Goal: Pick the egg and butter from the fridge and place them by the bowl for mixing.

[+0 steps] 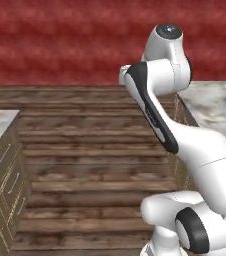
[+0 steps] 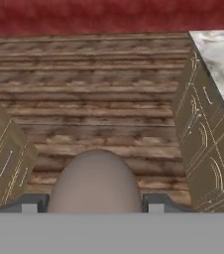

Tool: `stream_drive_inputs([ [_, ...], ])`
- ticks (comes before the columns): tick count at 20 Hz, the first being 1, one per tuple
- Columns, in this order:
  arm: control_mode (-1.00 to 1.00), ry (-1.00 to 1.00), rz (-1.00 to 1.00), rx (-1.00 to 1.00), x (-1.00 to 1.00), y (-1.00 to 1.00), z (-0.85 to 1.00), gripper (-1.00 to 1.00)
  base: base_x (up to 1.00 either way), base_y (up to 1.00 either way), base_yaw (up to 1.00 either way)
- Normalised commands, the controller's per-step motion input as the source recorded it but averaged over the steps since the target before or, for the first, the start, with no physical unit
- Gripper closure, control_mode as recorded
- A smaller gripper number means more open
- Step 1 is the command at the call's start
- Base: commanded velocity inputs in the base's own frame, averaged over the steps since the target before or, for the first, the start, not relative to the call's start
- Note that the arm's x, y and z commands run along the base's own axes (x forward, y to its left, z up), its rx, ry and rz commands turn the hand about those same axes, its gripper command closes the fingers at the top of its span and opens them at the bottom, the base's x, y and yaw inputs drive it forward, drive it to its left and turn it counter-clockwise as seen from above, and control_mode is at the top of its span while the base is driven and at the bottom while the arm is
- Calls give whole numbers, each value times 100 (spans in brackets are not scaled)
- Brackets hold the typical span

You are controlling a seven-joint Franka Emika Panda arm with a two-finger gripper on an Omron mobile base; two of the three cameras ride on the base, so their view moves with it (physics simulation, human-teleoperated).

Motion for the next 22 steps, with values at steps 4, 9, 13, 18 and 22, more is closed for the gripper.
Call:
stream_drive_inputs([
  [4, 100, 0, 0, 0, 0, 0, 0, 100, 0, 0, -97],
  [9, 100, 0, 0, 0, 0, 0, 0, 100, 0, 0, -99],
  [13, 100, 0, 0, 0, 0, 0, 0, 100, 0, 0, -95],
  [18, 100, 0, 0, 0, 0, 0, 0, 100, 0, 0, -86],
  [22, 100, 0, 0, 0, 0, 0, 0, 100, 0, -2, -78],
])
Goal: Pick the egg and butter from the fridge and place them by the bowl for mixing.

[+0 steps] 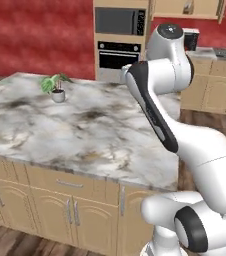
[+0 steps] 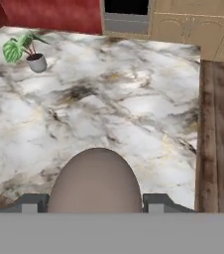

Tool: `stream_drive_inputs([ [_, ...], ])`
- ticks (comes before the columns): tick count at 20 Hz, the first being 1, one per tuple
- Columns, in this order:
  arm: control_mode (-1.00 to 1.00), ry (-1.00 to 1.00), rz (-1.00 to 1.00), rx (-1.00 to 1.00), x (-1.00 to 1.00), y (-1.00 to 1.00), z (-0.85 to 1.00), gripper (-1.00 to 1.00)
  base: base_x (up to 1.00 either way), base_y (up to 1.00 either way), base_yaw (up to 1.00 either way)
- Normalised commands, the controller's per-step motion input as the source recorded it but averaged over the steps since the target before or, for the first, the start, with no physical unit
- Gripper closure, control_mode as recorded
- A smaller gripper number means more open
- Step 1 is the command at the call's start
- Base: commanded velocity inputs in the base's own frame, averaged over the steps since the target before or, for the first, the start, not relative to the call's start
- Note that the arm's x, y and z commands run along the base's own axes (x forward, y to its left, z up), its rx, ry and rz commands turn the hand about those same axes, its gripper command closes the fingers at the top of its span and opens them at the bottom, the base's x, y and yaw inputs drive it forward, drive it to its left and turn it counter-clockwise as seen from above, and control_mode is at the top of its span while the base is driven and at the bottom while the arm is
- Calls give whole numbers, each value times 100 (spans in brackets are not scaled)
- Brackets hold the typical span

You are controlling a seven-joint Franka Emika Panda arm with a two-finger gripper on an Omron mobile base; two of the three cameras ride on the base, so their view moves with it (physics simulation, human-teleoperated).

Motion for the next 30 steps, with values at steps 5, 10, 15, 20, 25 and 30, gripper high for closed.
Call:
stream_drive_inputs([
  [5, 100, 0, 0, 0, 0, 0, 0, 100, 0, -46, -54],
  [10, 100, 0, 0, 0, 0, 0, 0, 100, 0, -77, -45],
  [15, 100, 0, 0, 0, 0, 0, 0, 100, 32, -45, -40],
  [20, 100, 0, 0, 0, 0, 0, 0, 100, 65, 18, -15],
  [25, 100, 0, 0, 0, 0, 0, 0, 100, 77, 0, -3],
  [30, 100, 0, 0, 0, 0, 0, 0, 100, 94, -2, -3],
])
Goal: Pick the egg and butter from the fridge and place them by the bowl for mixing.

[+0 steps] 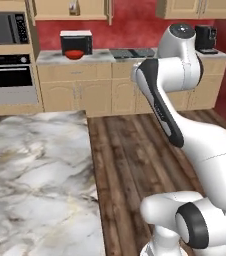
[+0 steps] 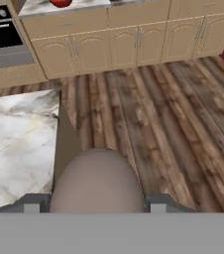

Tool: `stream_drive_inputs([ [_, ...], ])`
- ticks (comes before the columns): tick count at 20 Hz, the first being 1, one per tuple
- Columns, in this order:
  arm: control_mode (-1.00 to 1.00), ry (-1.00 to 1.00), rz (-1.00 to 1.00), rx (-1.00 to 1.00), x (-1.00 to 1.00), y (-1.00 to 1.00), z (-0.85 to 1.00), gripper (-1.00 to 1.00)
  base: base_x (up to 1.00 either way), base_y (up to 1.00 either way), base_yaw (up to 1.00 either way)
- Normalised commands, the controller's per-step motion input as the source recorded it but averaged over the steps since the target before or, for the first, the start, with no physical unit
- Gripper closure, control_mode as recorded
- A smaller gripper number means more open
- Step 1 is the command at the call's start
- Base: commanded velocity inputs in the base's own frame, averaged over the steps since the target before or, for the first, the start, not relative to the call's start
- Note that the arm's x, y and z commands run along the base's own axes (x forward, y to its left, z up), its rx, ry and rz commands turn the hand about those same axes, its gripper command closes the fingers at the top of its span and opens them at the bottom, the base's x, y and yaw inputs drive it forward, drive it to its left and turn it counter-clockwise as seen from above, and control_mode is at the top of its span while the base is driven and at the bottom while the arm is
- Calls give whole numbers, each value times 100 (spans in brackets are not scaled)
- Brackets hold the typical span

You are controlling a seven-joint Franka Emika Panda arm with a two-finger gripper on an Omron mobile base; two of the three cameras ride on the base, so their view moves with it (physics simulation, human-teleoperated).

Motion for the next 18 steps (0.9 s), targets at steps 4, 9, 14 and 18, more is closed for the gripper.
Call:
stream_drive_inputs([
  [4, 100, 0, 0, 0, 0, 0, 0, 100, 93, 1, -14],
  [9, 100, 0, 0, 0, 0, 0, 0, 100, 99, 0, -13],
  [14, 100, 0, 0, 0, 0, 0, 0, 100, 100, 0, -6],
  [18, 100, 0, 0, 0, 0, 0, 0, 100, 99, -8, 0],
])
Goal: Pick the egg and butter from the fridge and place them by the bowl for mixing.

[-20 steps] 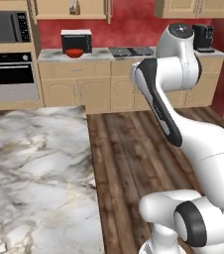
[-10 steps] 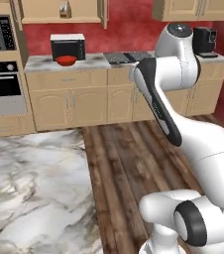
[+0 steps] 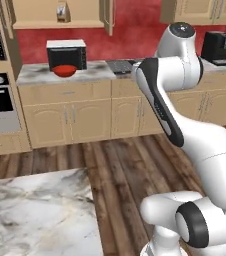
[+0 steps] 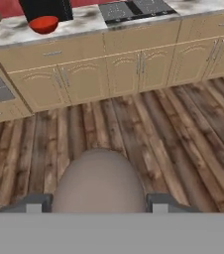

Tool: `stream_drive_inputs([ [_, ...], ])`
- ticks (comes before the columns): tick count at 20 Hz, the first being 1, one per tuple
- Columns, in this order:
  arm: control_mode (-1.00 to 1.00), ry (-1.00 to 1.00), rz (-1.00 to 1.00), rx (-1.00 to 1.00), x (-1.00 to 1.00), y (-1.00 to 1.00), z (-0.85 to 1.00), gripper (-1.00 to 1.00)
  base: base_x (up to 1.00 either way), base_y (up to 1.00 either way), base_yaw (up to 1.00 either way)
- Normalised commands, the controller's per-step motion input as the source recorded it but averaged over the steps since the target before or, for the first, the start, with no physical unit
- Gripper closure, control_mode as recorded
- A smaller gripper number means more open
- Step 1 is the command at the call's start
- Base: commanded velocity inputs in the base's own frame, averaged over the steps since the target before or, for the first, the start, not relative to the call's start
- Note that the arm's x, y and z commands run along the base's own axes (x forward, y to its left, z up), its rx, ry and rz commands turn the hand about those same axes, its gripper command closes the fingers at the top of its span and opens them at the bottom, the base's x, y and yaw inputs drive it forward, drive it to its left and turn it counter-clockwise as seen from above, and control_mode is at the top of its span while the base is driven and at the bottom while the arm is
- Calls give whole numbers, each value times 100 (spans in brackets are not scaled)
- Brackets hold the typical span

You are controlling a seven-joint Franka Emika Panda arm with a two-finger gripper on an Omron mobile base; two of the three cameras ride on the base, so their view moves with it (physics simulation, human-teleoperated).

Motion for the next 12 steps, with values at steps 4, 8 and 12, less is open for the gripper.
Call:
stream_drive_inputs([
  [4, 100, 0, 0, 0, 0, 0, 0, 100, 100, -20, 0],
  [8, 100, 0, 0, 0, 0, 0, 0, 100, 94, 0, 0],
  [12, 100, 0, 0, 0, 0, 0, 0, 100, 98, -6, 0],
])
